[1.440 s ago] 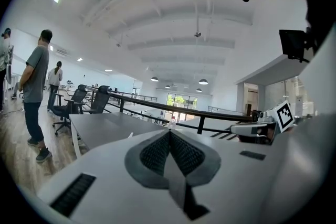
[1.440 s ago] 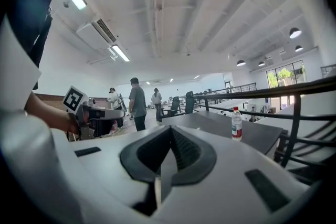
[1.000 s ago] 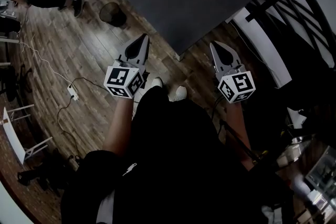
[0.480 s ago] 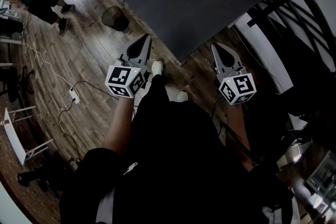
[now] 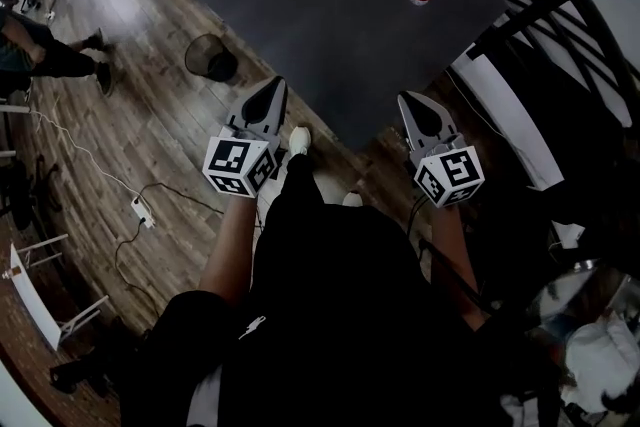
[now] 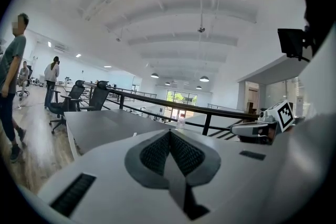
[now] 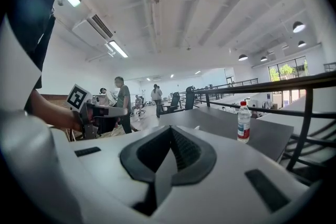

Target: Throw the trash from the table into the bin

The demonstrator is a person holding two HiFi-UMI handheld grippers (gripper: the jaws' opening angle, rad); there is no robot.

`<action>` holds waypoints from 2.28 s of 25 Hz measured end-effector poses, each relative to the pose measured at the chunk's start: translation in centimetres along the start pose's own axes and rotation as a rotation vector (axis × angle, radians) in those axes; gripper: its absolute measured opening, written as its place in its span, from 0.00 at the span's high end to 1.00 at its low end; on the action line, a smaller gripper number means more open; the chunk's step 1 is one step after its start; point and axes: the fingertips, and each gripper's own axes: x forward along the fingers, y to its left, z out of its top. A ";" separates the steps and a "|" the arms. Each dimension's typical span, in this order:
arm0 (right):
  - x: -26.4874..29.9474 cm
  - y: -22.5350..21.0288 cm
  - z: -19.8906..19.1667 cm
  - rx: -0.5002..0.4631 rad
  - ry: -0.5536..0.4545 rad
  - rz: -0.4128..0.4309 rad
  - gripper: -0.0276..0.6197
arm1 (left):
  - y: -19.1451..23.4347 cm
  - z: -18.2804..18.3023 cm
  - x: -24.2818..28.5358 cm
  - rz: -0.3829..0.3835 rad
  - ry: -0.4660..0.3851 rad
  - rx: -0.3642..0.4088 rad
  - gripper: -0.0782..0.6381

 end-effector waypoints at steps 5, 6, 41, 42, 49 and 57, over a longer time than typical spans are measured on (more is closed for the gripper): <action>4.7 0.2 1.6 0.000 0.009 -0.045 0.95 | 4.3 2.1 3.1 -0.065 0.014 0.013 0.88; 5.7 0.3 2.2 -0.002 0.009 -0.054 0.95 | 5.2 2.5 3.7 -0.080 0.018 0.016 0.88; 25.6 -5.4 4.0 -0.029 0.079 -0.119 0.95 | 17.0 1.8 23.3 -0.240 0.156 0.060 0.88; 26.1 -5.7 3.8 -0.031 0.084 -0.111 0.95 | 17.0 1.5 23.8 -0.240 0.160 0.059 0.88; 29.1 -7.5 1.8 -0.033 0.114 -0.076 0.95 | 17.4 -1.1 28.4 -0.224 0.198 0.051 0.88; 31.3 -9.2 0.0 -0.010 0.141 -0.043 0.95 | 18.5 -5.7 33.5 -0.180 0.292 0.075 0.73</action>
